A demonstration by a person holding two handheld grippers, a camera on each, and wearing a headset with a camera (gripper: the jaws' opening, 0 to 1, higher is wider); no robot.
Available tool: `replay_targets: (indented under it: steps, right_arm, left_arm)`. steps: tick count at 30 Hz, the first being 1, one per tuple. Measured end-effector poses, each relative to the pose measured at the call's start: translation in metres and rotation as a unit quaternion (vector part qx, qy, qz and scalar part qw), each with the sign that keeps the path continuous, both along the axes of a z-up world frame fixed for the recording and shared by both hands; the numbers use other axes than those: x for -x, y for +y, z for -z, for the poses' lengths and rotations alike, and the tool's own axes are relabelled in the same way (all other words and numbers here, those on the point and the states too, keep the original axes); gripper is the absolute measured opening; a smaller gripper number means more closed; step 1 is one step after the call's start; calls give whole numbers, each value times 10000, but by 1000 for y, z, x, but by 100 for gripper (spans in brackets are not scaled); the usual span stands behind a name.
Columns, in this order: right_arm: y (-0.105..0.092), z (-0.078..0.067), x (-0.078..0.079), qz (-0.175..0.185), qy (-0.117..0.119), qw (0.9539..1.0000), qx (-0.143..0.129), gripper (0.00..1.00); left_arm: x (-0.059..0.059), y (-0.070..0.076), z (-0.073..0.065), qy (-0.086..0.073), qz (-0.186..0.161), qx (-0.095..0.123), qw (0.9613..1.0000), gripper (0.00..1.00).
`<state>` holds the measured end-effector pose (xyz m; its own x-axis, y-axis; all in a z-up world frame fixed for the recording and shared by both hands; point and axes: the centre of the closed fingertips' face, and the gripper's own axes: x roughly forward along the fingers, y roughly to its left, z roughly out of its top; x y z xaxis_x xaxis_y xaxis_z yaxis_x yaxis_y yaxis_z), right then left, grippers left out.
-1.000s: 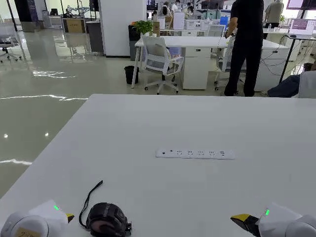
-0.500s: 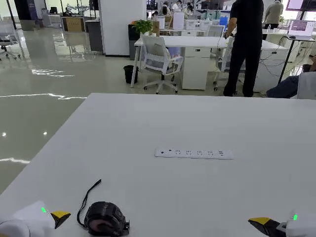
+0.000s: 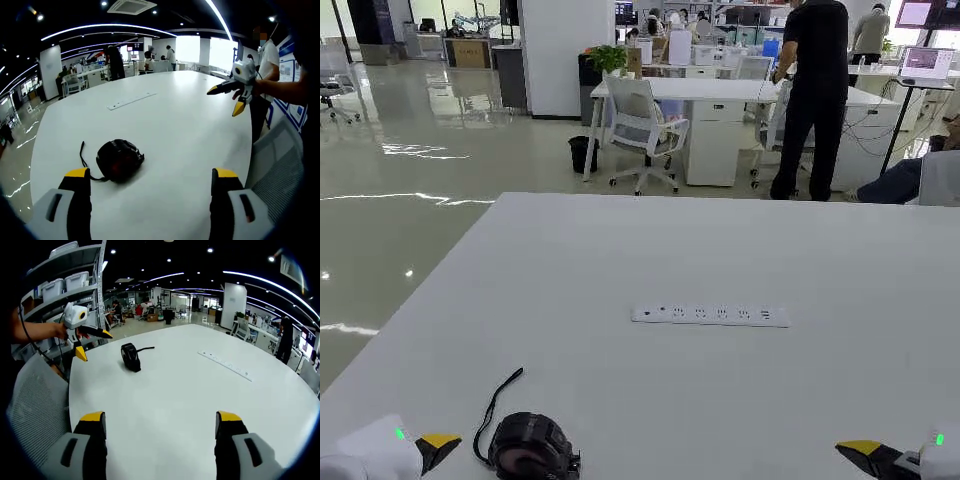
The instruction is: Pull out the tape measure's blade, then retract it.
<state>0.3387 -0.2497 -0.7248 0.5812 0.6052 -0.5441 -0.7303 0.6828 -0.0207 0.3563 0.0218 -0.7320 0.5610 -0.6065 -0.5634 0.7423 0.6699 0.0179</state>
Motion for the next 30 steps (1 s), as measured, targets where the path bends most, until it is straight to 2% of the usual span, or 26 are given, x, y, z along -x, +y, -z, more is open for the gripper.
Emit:
replay_targets:
  steps: [5, 7, 11, 17, 30]
  right_arm:
    - [0, -4, 0, -70, -45, 10000, 4, 93]
    - [1, -7, -1, -147, -139, 9998, -28, 93]
    - [1, -7, 0, -128, -85, 9999, -39, 94]
    - [2, -9, 1, -109, -108, 9998, -107, 94]
    - [1, -11, 2, -86, -133, 9998, -153, 95]
  left_arm:
    - [-2, 1, 0, -5, 38, 1, 10000, 99]
    - [-3, 1, 1, -14, 55, -10, 10000, 99]
    - [-4, 3, 4, 22, 46, -82, 10000, 99]
    - [-6, 4, 6, 150, 8, -2, 9999, 99]
    - [-8, 2, 6, 117, 114, -35, 9999, 99]
